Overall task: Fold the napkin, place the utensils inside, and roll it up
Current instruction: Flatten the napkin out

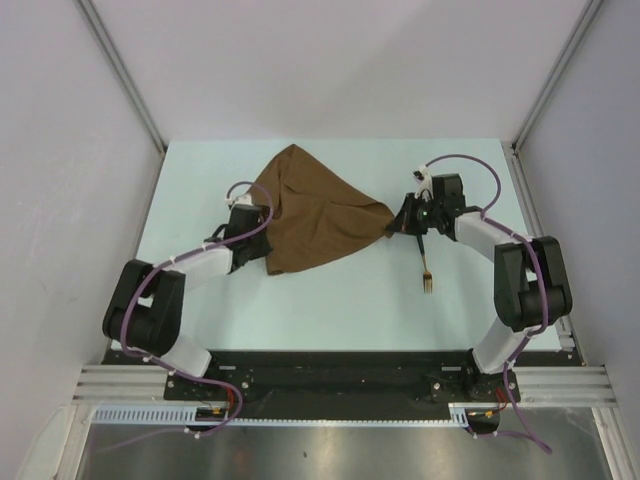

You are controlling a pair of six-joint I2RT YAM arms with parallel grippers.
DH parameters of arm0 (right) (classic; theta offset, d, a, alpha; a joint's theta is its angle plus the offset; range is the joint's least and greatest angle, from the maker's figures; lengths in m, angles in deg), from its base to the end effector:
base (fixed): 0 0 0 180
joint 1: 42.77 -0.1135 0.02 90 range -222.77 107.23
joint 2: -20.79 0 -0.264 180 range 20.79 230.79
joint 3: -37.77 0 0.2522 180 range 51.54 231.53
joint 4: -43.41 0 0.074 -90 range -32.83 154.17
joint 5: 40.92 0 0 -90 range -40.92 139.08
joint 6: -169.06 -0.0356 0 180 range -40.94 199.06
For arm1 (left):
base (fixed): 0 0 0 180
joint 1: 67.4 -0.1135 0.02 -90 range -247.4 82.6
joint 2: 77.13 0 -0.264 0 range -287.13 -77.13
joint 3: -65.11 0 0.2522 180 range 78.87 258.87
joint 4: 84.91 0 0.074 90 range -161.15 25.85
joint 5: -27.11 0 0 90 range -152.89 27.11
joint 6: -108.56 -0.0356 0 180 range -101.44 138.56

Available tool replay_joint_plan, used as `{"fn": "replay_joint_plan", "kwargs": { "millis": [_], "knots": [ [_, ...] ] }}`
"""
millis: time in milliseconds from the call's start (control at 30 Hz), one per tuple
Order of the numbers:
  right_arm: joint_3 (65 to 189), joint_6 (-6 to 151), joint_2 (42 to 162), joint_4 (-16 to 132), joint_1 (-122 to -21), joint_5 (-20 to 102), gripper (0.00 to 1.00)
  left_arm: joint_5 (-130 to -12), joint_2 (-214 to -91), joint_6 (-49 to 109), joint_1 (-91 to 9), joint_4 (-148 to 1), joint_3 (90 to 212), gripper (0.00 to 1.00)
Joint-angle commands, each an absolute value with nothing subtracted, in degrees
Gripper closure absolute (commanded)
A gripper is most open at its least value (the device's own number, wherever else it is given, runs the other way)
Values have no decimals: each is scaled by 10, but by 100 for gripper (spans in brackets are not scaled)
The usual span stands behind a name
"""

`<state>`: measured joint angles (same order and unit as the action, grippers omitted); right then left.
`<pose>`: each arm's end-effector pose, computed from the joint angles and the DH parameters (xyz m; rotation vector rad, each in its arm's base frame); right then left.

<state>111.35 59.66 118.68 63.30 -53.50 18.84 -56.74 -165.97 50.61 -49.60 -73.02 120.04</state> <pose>0.3515 0.0849 0.1981 -0.0902 2.3739 0.8750 0.2870 -0.0881 0.1583 -0.3472 2.3583 -0.2917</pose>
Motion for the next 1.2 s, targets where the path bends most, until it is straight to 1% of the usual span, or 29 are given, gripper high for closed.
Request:
{"fn": "replay_joint_plan", "kwargs": {
  "millis": [0,67,100,167,200,267,300,333,367,400,467,500,533,567,600,633,667,700,733,767,800,833,900,1000,1167],
  "knots": [
    [1113,610,1148,658,-545,203,100,-492,-1585,410,-477,-597,1337,100],
    [1108,610,1141,667,-544,215,100,-455,-1586,375,-451,-510,1394,100],
    [1105,611,1140,670,-541,230,100,-444,-1595,350,-438,-482,1449,100],
    [1104,611,1143,683,-536,246,100,-403,-1621,337,-389,-424,1490,100],
    [1101,610,1144,686,-529,261,100,-404,-1654,328,-374,-418,1508,95],
    [1095,606,1147,683,-518,262,100,-437,-1696,328,-346,-382,1528,69],
    [1089,601,1149,680,-510,254,100,-448,-1739,333,-342,-373,1538,54],
    [1088,600,1153,676,-508,251,100,-450,-1751,335,-337,-368,1538,47],
    [1087,600,1155,675,-508,250,100,-433,-1760,338,-330,-370,1531,23],
    [1088,603,1160,678,-507,253,100,-424,-1760,350,-330,-373,1512,14],
    [1087,606,1163,681,-506,260,100,-421,-1721,360,-329,-419,1476,6],
    [1087,608,1167,682,-506,262,100,-427,-1695,372,-329,-441,1425,5],
    [1086,607,1167,682,-503,263,100,-429,-1633,381,-329,-496,1396,5],
    [1086,609,1168,681,-502,261,100,-436,-1605,389,-336,-526,1366,6],
    [1084,609,1168,681,-503,261,100,-470,-1575,412,-343,-553,1310,8],
    [1084,610,1168,679,-502,259,100,-492,-1539,427,-353,-597,1284,10],
    [1084,610,1168,680,-503,257,100,-516,-1526,459,-376,-616,1240,15],
    [1084,611,1167,680,-503,257,100,-556,-1517,476,-385,-631,1221,17],
    [1083,611,1165,681,-503,256,100,-571,-1510,489,-391,-659,1203,19],
    [1083,612,1165,682,-503,255,100,-585,-1511,505,-394,-674,1174,22],
    [1083,613,1163,682,-502,255,100,-602,-1516,513,-394,-688,1162,22],
    [1082,615,1161,682,-502,256,100,-647,-1526,521,-393,-709,1154,22],
    [1080,614,1158,682,-502,256,100,-681,-1561,544,-388,-747,1138,25],
    [1079,611,1156,677,-503,250,100,-690,-1603,563,-364,-784,1144,30],
    [1078,610,1151,676,-503,243,100,-681,-1638,594,-342,-799,1162,31]
  ]
}}
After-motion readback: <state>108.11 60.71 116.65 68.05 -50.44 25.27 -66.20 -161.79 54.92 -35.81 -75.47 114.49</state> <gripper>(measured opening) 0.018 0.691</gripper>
